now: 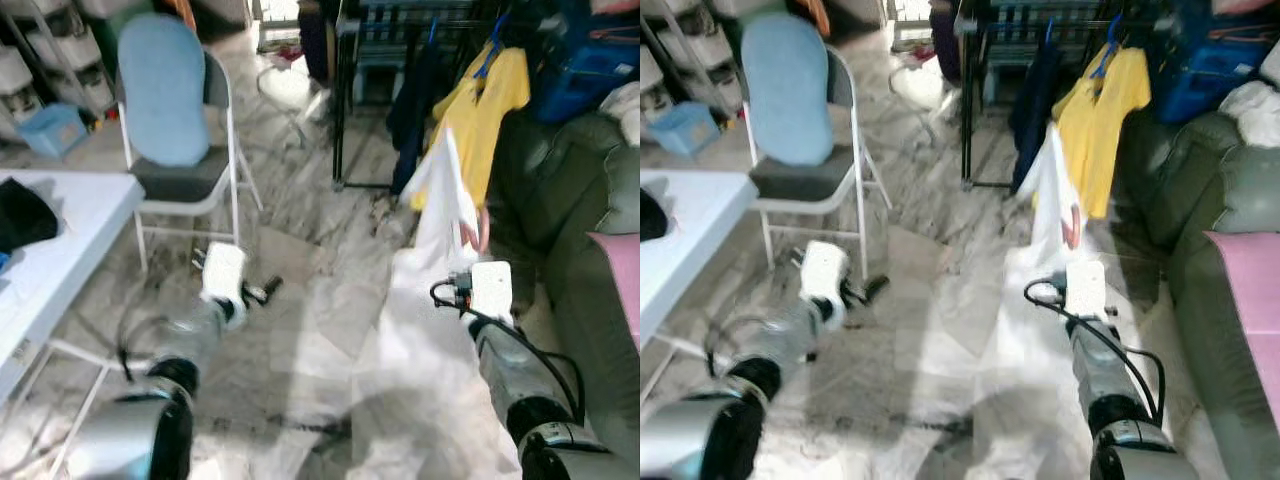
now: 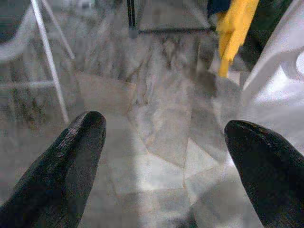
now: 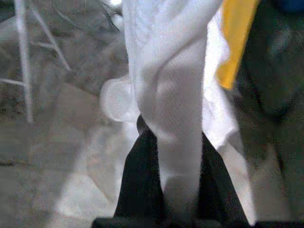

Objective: Hang hanger

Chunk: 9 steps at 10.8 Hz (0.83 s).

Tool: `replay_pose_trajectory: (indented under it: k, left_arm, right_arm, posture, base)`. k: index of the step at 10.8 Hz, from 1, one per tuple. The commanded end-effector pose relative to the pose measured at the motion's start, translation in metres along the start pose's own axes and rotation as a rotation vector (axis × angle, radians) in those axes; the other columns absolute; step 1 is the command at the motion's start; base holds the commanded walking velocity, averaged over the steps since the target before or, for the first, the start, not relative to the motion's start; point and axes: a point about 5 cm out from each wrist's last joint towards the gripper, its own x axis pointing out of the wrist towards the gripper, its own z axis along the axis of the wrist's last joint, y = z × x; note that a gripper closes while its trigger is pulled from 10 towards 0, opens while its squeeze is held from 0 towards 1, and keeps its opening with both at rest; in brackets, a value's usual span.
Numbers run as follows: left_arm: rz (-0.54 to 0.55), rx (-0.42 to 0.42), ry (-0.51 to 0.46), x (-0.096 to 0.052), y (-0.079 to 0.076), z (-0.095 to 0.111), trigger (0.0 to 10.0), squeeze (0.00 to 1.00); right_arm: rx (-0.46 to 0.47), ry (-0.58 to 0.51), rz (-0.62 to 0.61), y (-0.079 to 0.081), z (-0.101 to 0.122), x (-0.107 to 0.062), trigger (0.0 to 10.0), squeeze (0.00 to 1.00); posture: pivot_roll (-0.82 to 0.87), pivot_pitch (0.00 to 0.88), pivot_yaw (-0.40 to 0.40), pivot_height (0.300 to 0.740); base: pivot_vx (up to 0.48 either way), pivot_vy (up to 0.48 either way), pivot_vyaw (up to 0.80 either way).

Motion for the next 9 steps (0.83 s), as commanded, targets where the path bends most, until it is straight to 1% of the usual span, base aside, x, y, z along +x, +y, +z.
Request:
replay_pose_trajectory:
  k: [1,2,3,4,5,6,7,8,9]
  left_arm:
    - [-0.022,0.009,-0.037,-0.001,0.003,0.007,10.0,0.00]
    - [0.001,-0.042,-0.090,-0.004,0.003,0.003,10.0,0.00]
    - [-0.011,-0.039,-0.169,-0.010,-0.004,-0.004,10.0,0.00]
    - [-0.002,-0.072,-0.201,-0.013,-0.007,-0.008,10.0,0.00]
    - [0.009,-0.041,-0.281,-0.020,-0.013,-0.009,10.0,0.00]
    - [0.034,-0.026,-0.349,-0.024,-0.015,-0.004,10.0,0.00]
    - [0.018,-0.008,-0.378,-0.026,-0.015,0.001,10.0,0.00]
    - [0.025,-0.026,-0.378,-0.027,-0.010,0.003,10.0,0.00]
    - [0.018,-0.009,-0.390,-0.025,-0.008,0.011,10.0,0.00]
  right_arm:
    - [-0.011,-0.066,0.037,0.005,0.009,0.000,10.0,0.00]
    - [-0.045,-0.072,0.102,0.014,0.001,-0.014,10.0,0.00]
    - [-0.054,-0.068,0.098,0.016,-0.008,-0.034,10.0,0.00]
    - [-0.037,-0.062,0.080,0.018,-0.012,-0.042,10.0,0.00]
    - [-0.038,-0.081,0.038,0.022,-0.013,-0.052,10.0,0.00]
    - [0.110,-0.054,-0.019,0.031,-0.017,-0.059,10.0,0.00]
    - [0.155,-0.051,-0.045,0.036,-0.014,-0.063,10.0,0.00]
    - [0.088,-0.043,-0.037,0.042,-0.009,-0.067,10.0,0.00]
    - [-0.006,-0.076,-0.022,0.042,0.000,-0.067,10.0,0.00]
  posture:
    - [-0.15,0.080,0.043,0.740]
    - [-0.15,0.084,0.055,0.740]
    - [-0.17,0.091,0.067,0.740]
    - [-0.17,0.094,0.064,0.740]
    - [-0.16,0.104,0.063,0.740]
    - [-0.17,0.115,0.064,0.740]
    - [-0.16,0.124,0.065,0.740]
    - [-0.16,0.130,0.069,0.740]
    - [-0.17,0.144,0.084,0.740]
  base:
    - [0.000,0.000,0.00]
    - [0.000,0.000,0.00]
    - [0.000,0.000,0.00]
    - [0.000,0.000,0.00]
    - [0.000,0.000,0.00]
    - [0.000,0.000,0.00]
    - [0.000,0.000,0.00]
    - [0.000,0.000,0.00]
    - [0.000,0.000,0.00]
